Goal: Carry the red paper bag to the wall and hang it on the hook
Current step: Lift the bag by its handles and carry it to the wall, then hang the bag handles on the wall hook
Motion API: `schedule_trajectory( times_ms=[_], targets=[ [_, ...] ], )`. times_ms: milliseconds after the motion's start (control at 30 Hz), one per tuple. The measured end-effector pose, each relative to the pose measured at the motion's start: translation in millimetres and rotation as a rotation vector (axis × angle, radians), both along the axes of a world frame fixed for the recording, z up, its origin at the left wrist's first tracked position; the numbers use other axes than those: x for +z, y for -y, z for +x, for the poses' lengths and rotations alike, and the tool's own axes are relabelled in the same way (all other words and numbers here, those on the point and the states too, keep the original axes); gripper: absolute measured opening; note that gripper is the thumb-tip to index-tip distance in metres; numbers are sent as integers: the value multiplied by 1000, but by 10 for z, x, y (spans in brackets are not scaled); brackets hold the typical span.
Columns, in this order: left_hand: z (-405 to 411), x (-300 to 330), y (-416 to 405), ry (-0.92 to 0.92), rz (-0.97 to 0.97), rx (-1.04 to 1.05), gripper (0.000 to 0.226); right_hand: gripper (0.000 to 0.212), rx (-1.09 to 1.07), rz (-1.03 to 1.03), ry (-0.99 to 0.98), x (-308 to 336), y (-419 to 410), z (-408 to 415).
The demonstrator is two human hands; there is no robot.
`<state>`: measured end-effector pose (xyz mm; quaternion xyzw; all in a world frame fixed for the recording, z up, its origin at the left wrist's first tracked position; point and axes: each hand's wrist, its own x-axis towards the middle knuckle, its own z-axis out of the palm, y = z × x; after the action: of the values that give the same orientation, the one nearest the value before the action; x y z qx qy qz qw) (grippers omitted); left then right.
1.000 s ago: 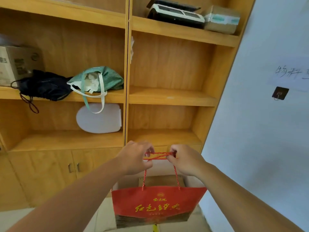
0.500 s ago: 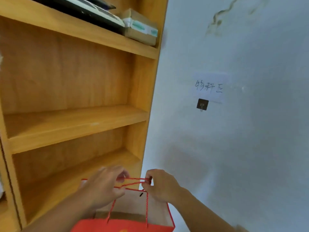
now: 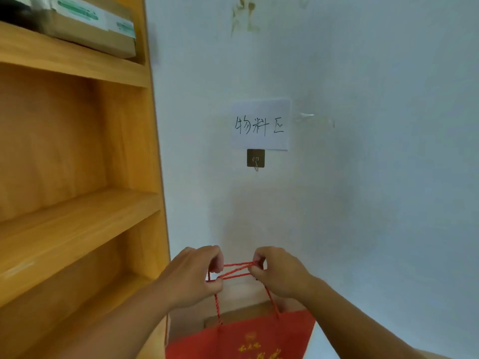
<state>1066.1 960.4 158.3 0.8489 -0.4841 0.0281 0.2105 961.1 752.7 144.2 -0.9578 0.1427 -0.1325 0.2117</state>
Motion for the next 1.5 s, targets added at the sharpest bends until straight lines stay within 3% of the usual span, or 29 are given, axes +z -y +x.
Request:
schedule_trajectory(
  times_ms=[267,700,900,1200,1333,1500],
  targets=[
    [909,318,618,-28,-109,-143,21,9,-127,79,142,240,523,547],
    [2422,449,1624,-56,-155,-472,23,6,-309,-69,221,427,908,1630],
    [2716,843,1989,-42,-231,-606,22,21,-252,-144,406,867,1057,1894],
    [2986,1282,2410,-17,-382,-552,18,17,-247,-361,427,1569,1511,2110],
    [3019,1165,2486,30,-402,-490,15,16,-250,-397,406,1452,1672,2152],
    [2973,957,2526,225,-374,-445,13,20,-208,-502,341,1187,1804,2179]
  ],
)
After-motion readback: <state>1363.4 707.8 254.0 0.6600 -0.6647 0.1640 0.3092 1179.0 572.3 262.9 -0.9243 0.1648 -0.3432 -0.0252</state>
